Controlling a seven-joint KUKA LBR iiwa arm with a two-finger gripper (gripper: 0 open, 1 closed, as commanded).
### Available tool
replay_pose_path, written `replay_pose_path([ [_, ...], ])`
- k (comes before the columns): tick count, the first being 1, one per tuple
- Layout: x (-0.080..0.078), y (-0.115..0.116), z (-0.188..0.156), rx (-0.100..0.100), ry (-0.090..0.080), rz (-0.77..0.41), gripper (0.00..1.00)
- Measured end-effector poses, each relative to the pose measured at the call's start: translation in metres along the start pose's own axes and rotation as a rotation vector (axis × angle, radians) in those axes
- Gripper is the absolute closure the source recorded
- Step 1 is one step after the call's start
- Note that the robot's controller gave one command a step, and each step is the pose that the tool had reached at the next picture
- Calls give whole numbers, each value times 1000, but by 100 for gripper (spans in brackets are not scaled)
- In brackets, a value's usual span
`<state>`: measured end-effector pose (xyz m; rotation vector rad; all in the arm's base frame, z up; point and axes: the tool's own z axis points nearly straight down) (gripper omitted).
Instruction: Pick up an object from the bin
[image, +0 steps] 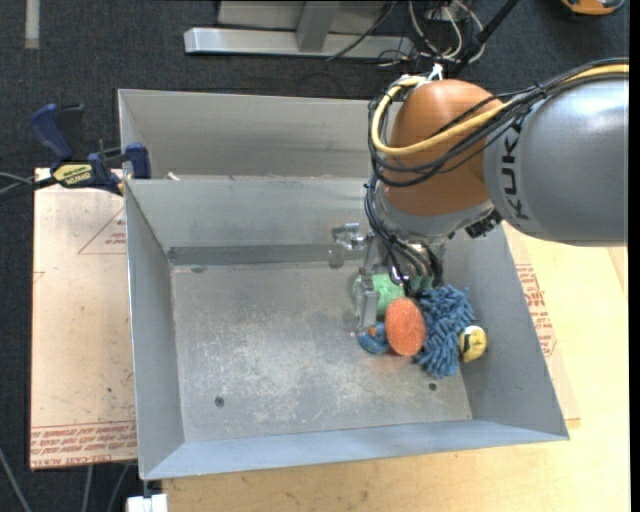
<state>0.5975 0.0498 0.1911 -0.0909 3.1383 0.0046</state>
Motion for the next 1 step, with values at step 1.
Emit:
replay_pose_path([
  [1,12,-45,22,-1,-5,-4,0],
])
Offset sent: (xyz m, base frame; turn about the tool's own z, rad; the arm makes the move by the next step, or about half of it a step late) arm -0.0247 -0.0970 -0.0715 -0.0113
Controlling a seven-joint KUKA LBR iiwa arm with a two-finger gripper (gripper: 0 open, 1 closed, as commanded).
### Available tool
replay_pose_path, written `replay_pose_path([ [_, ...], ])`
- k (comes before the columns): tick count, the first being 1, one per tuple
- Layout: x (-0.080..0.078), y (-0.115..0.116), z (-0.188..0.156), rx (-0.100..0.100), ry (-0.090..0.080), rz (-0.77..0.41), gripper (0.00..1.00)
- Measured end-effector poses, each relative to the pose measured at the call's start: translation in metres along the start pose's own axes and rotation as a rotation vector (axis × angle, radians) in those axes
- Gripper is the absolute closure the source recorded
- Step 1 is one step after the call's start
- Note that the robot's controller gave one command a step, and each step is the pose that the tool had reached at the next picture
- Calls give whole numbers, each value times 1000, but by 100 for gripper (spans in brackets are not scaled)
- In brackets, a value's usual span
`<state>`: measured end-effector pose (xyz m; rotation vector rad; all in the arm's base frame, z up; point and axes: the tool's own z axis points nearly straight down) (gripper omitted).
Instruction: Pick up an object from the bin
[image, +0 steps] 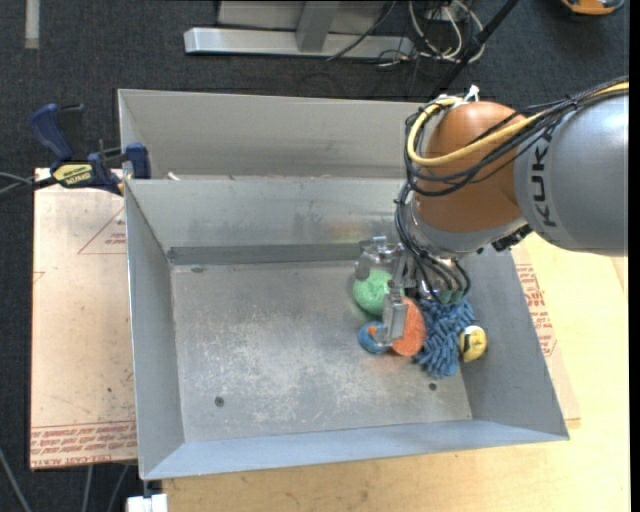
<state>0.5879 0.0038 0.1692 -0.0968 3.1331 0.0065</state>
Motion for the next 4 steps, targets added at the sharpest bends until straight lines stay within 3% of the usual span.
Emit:
replay_pose_path([
  [1,13,-40,38,1,0,-4,0],
  [3,38,-55,83,1,-4,-269,0],
  [4,3,-63,83,1,-2,-293,100],
])
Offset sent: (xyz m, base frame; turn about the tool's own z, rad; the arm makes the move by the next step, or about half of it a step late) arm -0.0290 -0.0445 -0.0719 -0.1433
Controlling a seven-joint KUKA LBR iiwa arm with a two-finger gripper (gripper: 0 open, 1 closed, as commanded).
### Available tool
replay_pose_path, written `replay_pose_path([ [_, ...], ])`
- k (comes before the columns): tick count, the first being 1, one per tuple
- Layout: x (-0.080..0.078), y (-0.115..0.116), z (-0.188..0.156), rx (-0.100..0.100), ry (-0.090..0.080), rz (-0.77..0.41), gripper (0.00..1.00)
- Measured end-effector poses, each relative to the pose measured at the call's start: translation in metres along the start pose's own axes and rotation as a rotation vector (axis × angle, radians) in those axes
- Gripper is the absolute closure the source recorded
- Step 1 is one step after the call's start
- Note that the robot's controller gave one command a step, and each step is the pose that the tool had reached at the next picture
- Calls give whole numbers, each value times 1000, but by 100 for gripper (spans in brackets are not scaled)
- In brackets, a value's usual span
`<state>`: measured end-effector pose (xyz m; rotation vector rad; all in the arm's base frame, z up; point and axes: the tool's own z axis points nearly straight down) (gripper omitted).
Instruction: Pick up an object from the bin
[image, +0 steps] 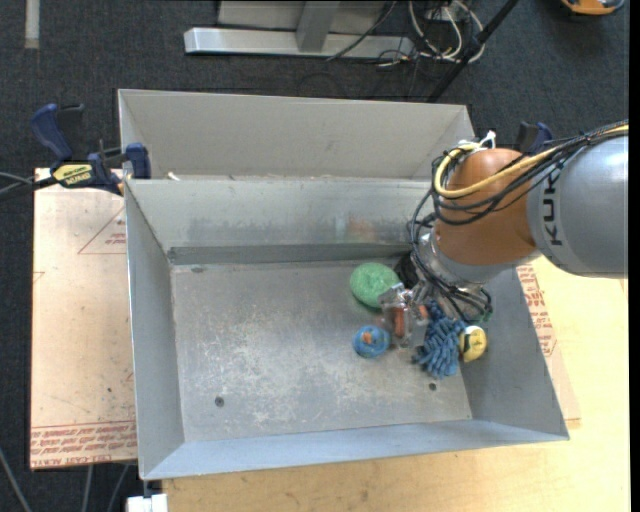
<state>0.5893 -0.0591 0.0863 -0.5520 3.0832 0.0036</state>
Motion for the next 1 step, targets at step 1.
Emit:
replay_pose_path([
  [1,0,0,0,0,0,0,100],
])
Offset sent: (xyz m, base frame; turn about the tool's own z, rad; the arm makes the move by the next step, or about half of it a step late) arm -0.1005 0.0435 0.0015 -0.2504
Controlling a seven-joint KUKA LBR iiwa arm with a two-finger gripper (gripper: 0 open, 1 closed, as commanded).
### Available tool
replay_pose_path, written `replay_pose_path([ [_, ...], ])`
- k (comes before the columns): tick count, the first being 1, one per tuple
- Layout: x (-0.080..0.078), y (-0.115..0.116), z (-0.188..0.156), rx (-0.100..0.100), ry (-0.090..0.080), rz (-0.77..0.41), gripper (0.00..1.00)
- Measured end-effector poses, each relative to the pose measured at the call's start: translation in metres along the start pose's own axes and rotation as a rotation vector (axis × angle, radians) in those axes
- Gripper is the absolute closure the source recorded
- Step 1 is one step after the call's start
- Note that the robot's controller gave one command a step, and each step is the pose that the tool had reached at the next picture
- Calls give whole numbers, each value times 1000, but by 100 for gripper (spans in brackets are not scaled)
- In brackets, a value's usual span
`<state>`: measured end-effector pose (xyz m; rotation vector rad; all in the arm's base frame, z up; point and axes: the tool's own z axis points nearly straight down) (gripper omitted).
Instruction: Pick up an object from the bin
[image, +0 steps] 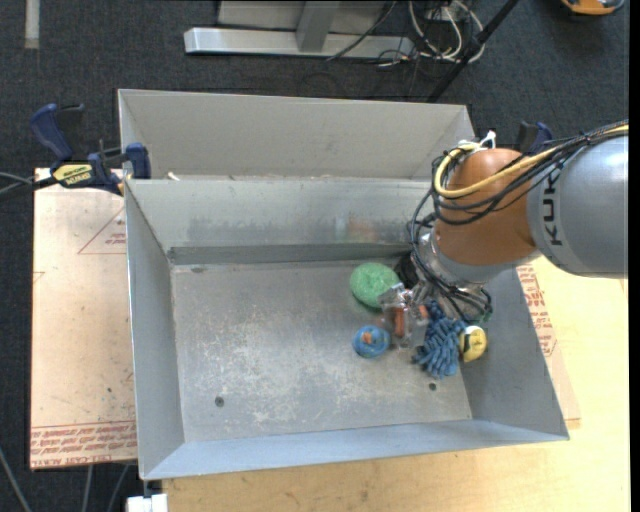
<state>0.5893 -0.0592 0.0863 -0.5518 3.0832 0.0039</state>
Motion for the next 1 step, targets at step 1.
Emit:
replay_pose_path([
  [1,30,28,-1,1,0,-92,100],
])
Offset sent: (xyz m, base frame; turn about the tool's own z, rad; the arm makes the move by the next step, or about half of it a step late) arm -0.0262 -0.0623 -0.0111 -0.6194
